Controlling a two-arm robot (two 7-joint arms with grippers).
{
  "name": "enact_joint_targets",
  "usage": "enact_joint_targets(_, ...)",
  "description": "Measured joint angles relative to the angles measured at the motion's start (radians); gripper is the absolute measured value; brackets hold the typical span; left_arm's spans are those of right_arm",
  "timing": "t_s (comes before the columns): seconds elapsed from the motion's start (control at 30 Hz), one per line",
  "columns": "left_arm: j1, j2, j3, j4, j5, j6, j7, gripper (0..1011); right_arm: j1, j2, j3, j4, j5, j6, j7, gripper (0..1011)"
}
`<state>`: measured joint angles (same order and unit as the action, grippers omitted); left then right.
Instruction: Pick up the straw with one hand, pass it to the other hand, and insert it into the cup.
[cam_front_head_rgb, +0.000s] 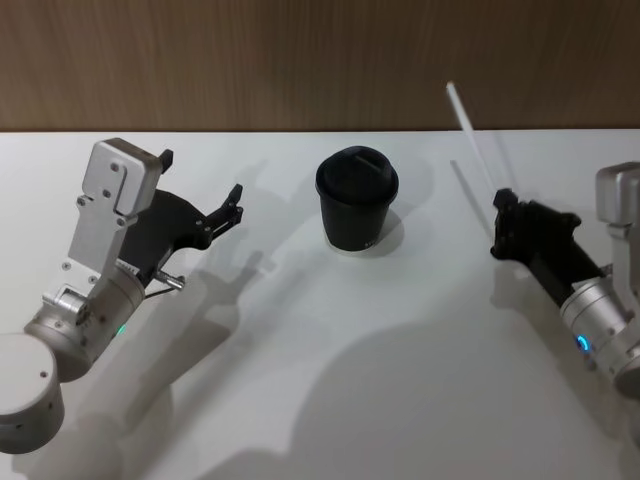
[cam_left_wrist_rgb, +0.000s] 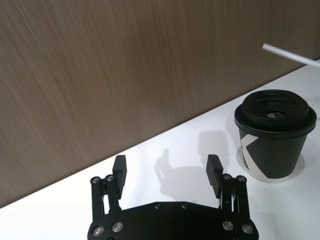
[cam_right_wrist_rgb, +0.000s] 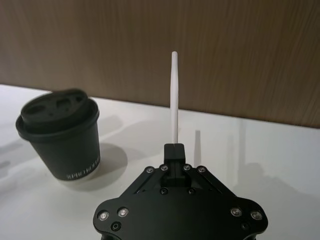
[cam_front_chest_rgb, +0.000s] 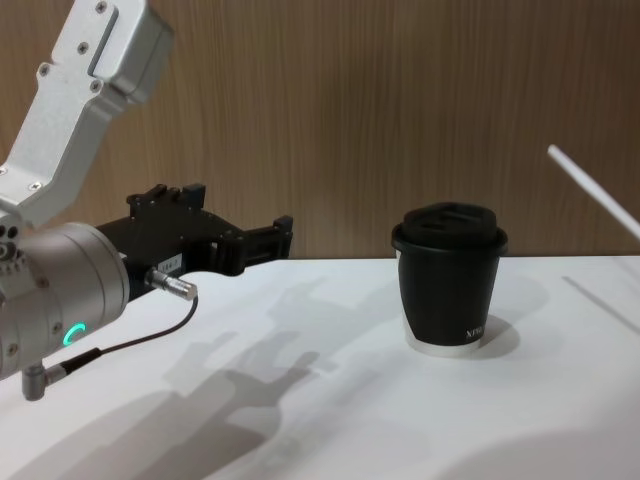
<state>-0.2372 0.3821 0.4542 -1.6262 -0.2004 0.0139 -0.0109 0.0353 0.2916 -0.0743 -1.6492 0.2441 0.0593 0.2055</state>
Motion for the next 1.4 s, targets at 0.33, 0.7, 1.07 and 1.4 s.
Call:
enact_joint_targets(0.33,0.000,0.000,0.000,0.000,0.000,0.000,0.000,1000,0.012,-0.014,0.024,-0.009,0.022,-0.126,0.035,0)
enact_joint_targets(0.7,0.000,0.000,0.000,0.000,0.000,0.000,0.000,1000,0.021,0.002,0.034,-0.037,0.112,-0.213,0.137,0)
enact_joint_targets(1.07,0.000,0.000,0.000,0.000,0.000,0.000,0.000,1000,0.035,0.033,0.027,-0.056,0.235,-0.235,0.271,0)
enact_joint_targets(1.4,0.000,0.000,0.000,0.000,0.000,0.000,0.000,1000,0.057,0.061,0.009,-0.067,0.330,-0.211,0.365,0)
